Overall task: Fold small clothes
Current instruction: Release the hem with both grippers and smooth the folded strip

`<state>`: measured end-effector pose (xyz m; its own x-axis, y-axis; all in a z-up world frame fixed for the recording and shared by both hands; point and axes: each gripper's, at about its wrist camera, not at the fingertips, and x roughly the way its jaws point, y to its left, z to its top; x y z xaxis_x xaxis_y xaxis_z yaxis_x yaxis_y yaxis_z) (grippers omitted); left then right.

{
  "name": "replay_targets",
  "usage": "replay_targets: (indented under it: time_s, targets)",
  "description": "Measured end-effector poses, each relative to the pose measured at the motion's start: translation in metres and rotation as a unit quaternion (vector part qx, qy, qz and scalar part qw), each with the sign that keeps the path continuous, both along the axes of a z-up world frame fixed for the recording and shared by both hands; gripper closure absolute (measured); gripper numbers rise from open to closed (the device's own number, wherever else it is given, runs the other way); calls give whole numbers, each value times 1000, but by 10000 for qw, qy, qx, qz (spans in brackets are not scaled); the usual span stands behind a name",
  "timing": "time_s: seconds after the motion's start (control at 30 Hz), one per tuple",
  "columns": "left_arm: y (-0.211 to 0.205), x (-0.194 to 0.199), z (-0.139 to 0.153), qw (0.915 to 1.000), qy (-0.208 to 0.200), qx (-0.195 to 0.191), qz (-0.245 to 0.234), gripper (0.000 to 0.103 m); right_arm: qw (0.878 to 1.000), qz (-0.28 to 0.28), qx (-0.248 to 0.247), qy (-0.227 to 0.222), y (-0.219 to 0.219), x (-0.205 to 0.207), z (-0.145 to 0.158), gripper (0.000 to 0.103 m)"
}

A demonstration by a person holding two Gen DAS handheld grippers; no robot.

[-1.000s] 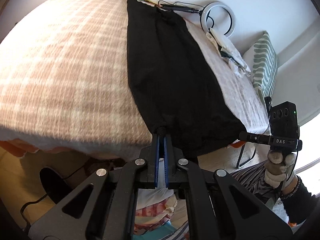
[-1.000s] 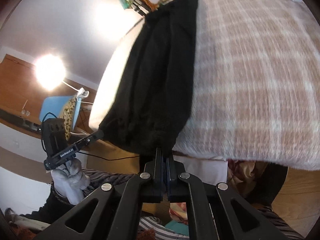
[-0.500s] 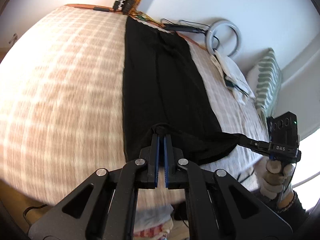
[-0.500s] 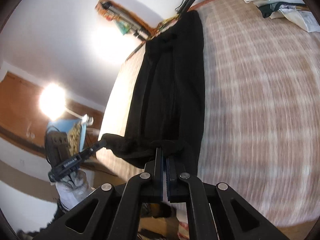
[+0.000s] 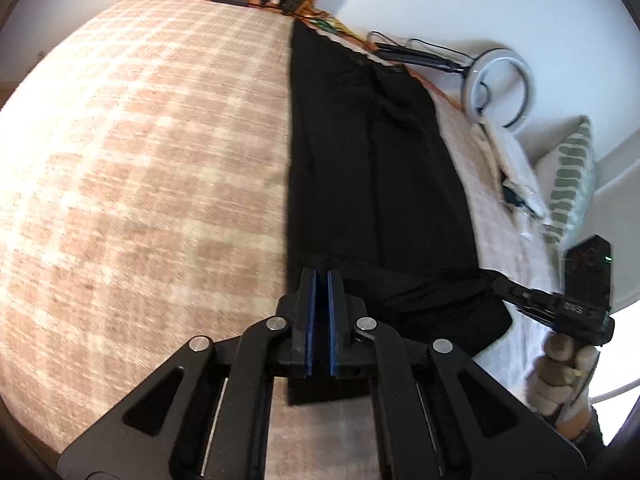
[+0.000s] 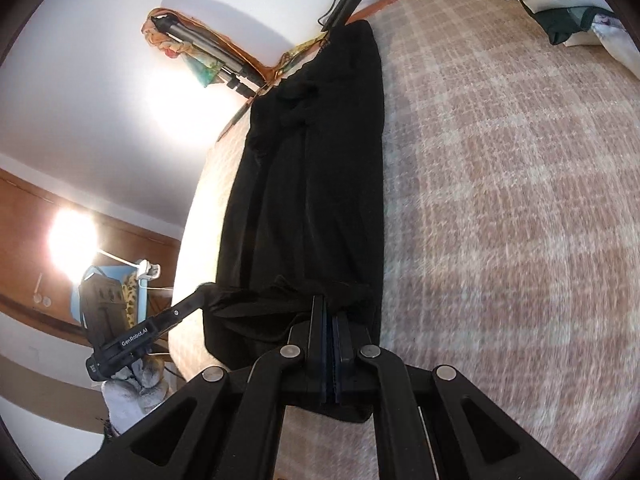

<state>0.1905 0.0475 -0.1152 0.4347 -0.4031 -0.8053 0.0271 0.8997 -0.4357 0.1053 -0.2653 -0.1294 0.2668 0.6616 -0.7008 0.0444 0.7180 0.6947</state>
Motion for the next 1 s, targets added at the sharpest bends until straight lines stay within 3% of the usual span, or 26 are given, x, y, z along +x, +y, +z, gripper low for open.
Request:
replay_targets:
  time_s: [0.03, 0.1, 0.13, 0.17, 0.2, 0.27, 0.4, 0.6, 0.73, 0.87, 0.93, 1.0]
  targets:
    - [1, 1, 2, 9999, -63, 153, 41, 101, 10000, 35, -64, -49, 1, 0, 1, 99]
    - [2, -1, 8, 9992, -249, 321, 51, 86, 9994, 146, -242, -199, 2, -3, 6, 93]
    - [2, -3, 12, 9986, -375, 378, 39, 84, 9989, 163, -348, -268, 3, -3, 10, 73]
    - [1, -6, 17, 9977, -519, 443, -6, 83, 9979, 166, -508, -372, 2, -5, 15, 63]
    - [-1, -10, 22, 9963, -657, 547, -88, 83, 9961, 159, -690, -521, 2, -7, 21, 62]
    - [-8, -18, 27, 9930, -870, 729, -328, 83, 9915, 317, -894, -894, 5, -13, 34, 65]
    - [-19, -36, 25, 9896, -1014, 702, -746, 83, 9833, 997, -888, -1240, 21, -27, 39, 84]
    - [-37, -45, 2, 9865, -516, 868, -1291, 83, 9693, 1951, -1011, -1101, 57, -40, 19, 87]
    - [-34, -35, -6, 9896, -216, 730, -1218, 83, 9719, 1938, -964, -925, 58, -29, 11, 87]
    - [-34, -16, -3, 9914, -380, 781, -975, 83, 9746, 1796, -954, -932, 60, -12, 10, 87]
    - [-29, -7, 1, 9938, -538, 709, -663, 83, 9781, 1459, -1093, -1008, 58, 2, 11, 78]
    - [-22, -2, 7, 9951, -670, 607, -400, 83, 9805, 1149, -1156, -1099, 49, 13, 15, 78]
